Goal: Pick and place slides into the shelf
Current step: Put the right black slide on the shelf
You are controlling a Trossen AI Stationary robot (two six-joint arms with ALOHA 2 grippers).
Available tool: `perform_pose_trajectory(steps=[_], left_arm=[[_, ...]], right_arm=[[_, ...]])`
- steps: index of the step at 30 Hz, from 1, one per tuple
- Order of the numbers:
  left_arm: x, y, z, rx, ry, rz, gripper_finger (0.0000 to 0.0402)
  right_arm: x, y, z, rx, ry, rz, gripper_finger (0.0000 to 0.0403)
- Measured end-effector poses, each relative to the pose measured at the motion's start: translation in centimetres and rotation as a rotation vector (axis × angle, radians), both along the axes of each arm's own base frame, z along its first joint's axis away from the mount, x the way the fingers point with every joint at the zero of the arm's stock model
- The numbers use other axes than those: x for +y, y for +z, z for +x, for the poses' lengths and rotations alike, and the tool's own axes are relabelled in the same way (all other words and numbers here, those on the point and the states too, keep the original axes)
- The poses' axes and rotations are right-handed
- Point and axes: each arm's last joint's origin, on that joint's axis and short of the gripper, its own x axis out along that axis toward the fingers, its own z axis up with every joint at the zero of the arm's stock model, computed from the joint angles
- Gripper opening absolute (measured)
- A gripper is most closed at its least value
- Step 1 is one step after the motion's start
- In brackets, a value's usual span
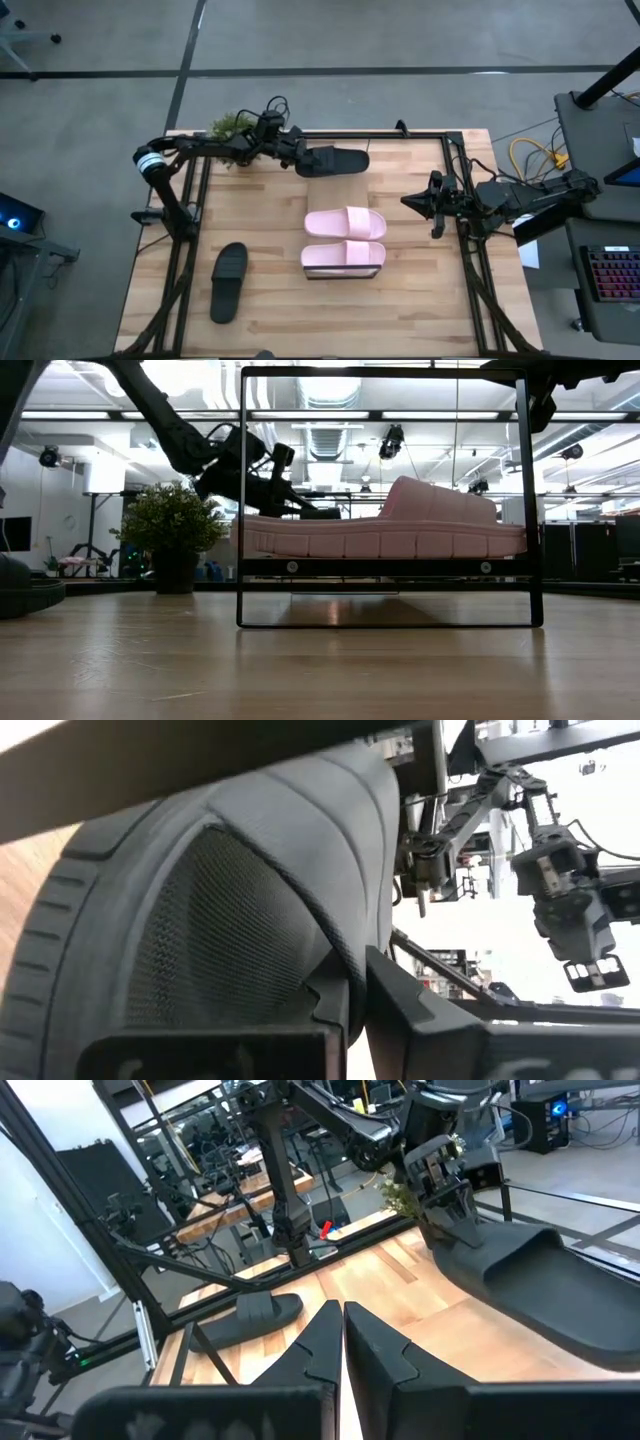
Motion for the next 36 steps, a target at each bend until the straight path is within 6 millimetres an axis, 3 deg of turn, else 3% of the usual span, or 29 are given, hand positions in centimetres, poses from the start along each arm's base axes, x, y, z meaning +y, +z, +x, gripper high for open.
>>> perform_pose_trajectory(steps=[5,14,23,36], left_arm=[[0.2,-1.3,0.6,-0.013,-0.038,-0.048,0.0],[0.6,-1.3,0.8,-0.038,-0.031,-0.038,0.0],[0.9,-3.3,1.0,0.004,-0.046,-0.089,0.0],[1.0,-3.4,1.0,-0.011,-0.06,-0.061,0.0]], right_arm=[[0.0,0.0,0.0,0.001,0.0,0.0,0.0009],[0.0,0.0,0.0,0.001,0.0,0.0,0.0009],[0.0,0.0,0.0,0.001,0.0,0.0,0.0009],[0.0,0.0,0.0,-0.001,-0.001,0.003,0.0009]])
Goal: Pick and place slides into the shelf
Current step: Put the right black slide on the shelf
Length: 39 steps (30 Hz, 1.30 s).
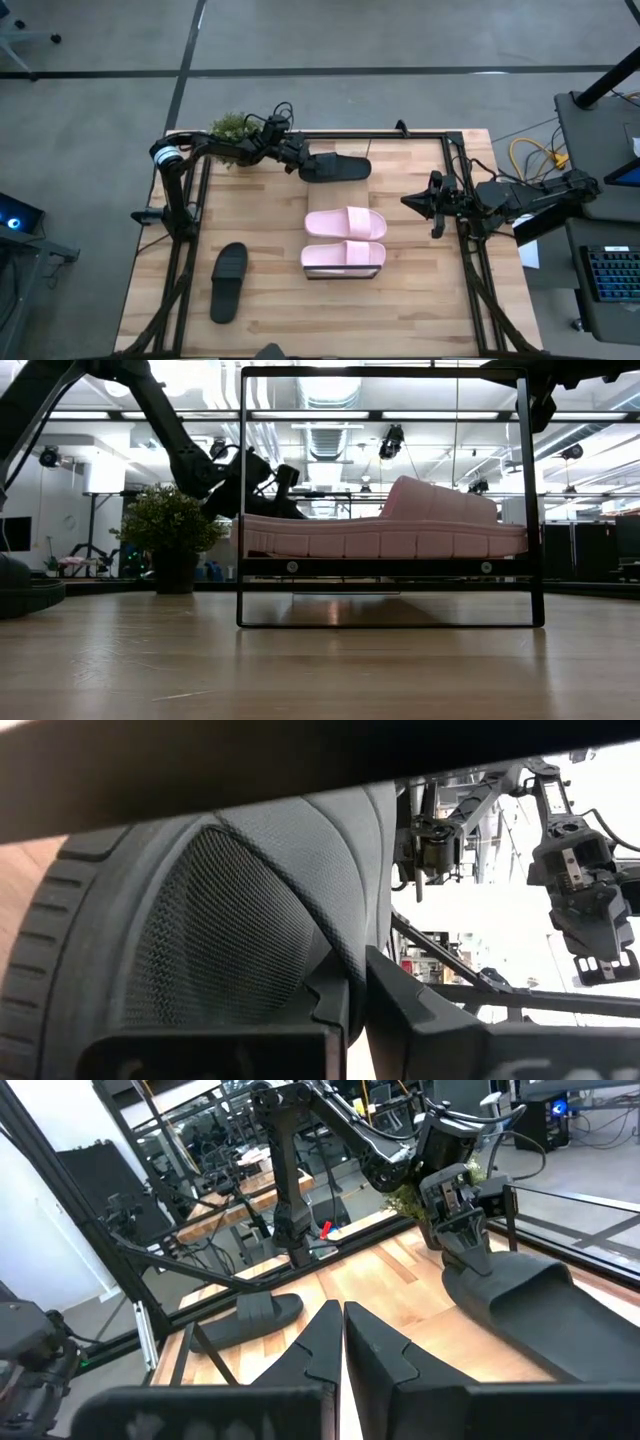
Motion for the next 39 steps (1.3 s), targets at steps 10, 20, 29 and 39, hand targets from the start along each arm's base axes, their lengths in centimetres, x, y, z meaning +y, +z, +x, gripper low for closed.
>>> perform_pose_trajectory(steps=[10,20,29,39], left_arm=[[0.06,0.01,-0.03,0.006,0.013,-0.024,0.0],[0.26,0.27,0.07,0.006,0.029,-0.044,0.0044],[0.38,0.49,0.18,0.007,0.041,-0.069,0.0133],[0.5,0.94,0.34,0.001,0.046,-0.088,0.0167]], right_arm=[[0.0,0.01,0.0,-0.001,0.0,0.001,0.0009],[0.0,0.02,0.0,-0.002,0.0,0.001,0.0009],[0.01,0.02,0.0,-0.002,0.001,0.001,0.0009],[0.01,0.01,0.0,-0.002,0.0,0.009,0.0009]])
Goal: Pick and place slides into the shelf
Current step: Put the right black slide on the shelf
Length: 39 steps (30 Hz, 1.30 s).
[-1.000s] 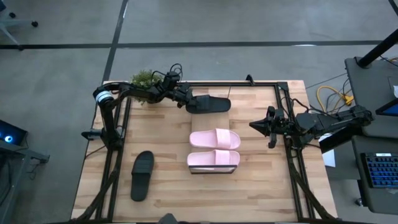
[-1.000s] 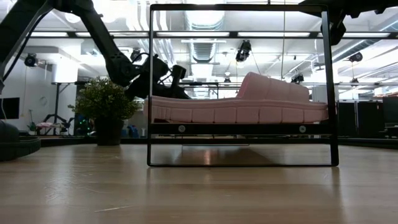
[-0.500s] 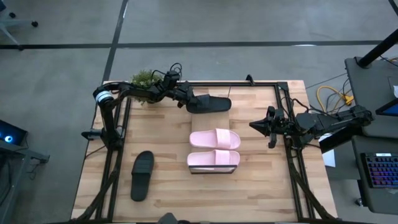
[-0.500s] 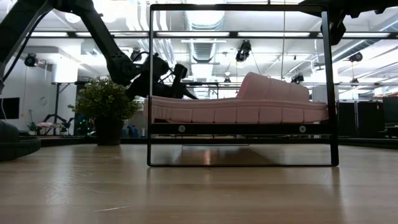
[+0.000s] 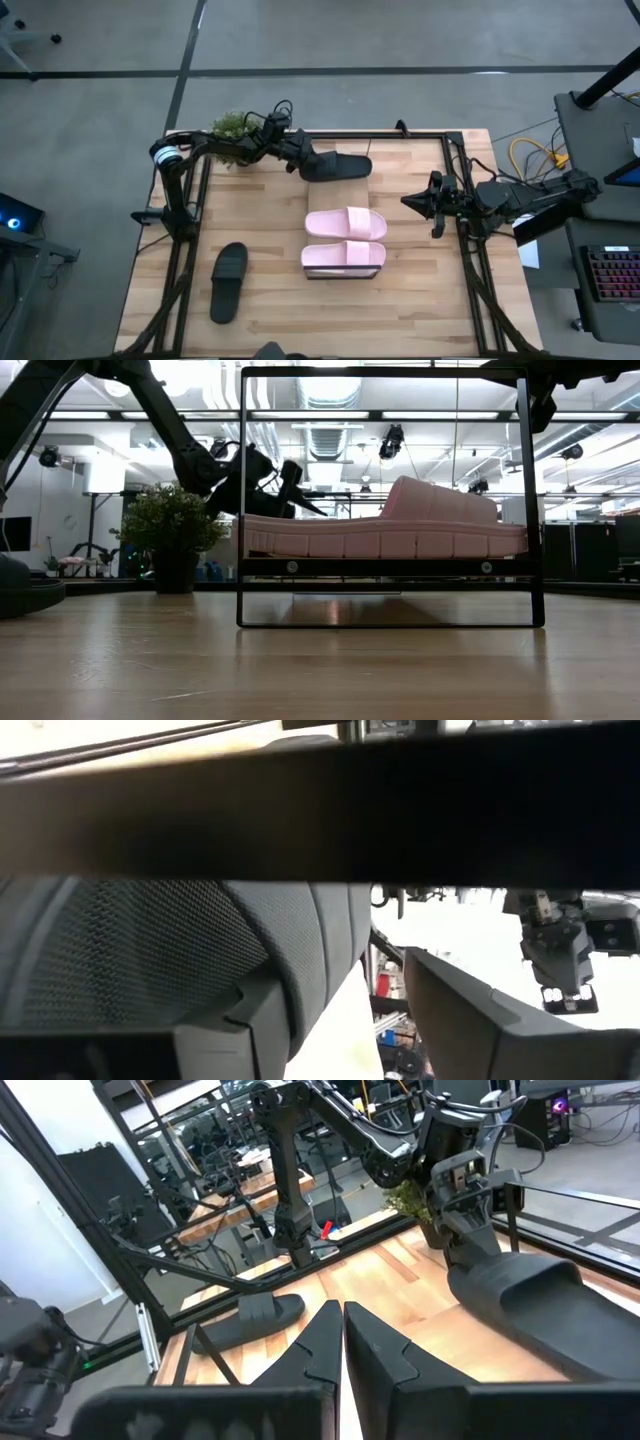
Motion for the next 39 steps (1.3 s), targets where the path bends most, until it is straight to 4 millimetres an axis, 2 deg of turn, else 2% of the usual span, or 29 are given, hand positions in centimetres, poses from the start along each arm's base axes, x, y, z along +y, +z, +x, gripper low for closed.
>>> perform_pose_trajectory(steps=[11,17,30,39], left_arm=[[0.0,-0.1,-0.1,0.031,0.03,-0.015,0.0165],[-0.1,0.1,0.0,0.018,-0.011,-0.034,0.0167],[-0.1,1.2,-0.3,0.022,0.036,0.017,0.0171],[-0.5,0.9,-0.5,0.09,0.062,0.045,0.0171]], right_arm=[[0.0,0.0,0.0,0.001,0.0,0.0,0.0009],[0.0,0.0,0.0,0.002,0.0,-0.001,0.0009],[0.0,0.0,0.0,0.003,0.004,-0.002,0.0009],[0.0,0.0,0.0,0.004,0.005,-0.005,0.0009]])
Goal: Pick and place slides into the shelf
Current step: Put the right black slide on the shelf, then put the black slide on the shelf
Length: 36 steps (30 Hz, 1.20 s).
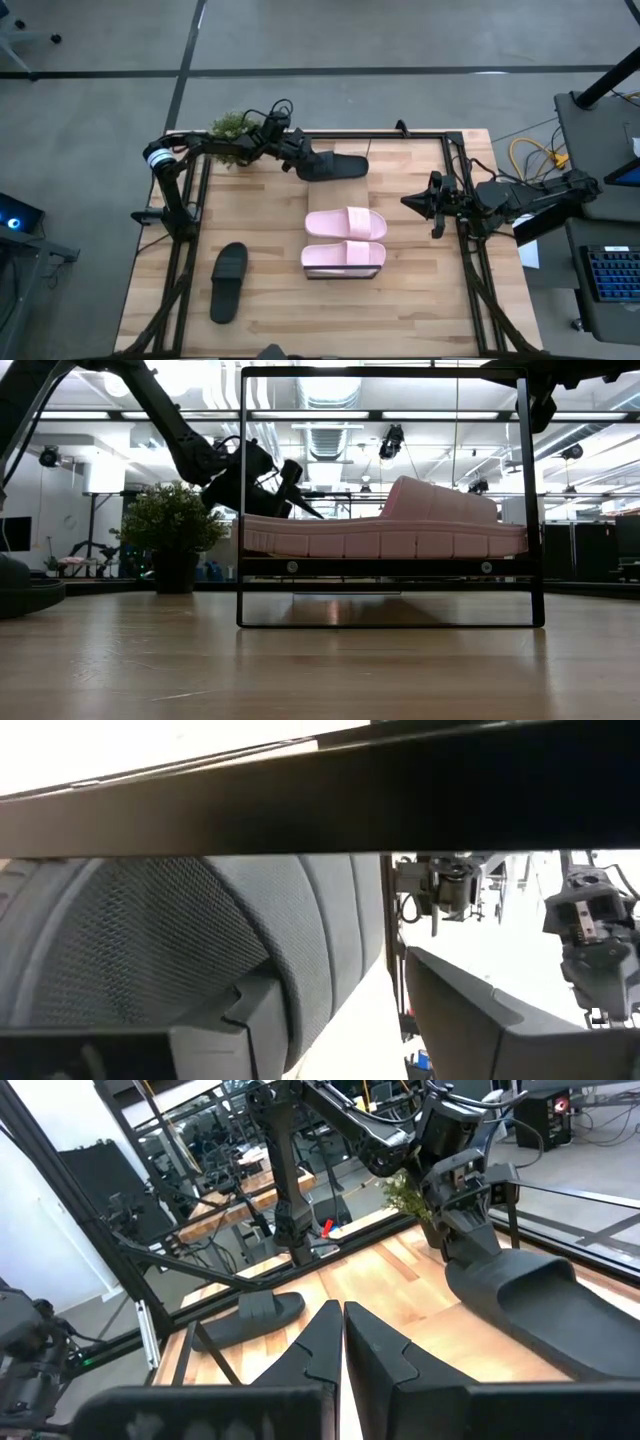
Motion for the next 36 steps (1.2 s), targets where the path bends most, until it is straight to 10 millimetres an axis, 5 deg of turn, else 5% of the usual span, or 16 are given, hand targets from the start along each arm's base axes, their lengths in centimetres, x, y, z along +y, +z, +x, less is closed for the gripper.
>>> perform_pose_trajectory(steps=[27,36], left_arm=[[-0.6,0.8,-0.5,0.164,-0.036,0.158,0.0171],[-1.4,3.8,-1.6,0.109,-0.063,0.256,0.0171]], right_arm=[[0.0,0.0,0.0,-0.001,0.0,0.003,0.0009],[0.0,0.0,0.0,-0.001,0.0,0.002,0.0009]])
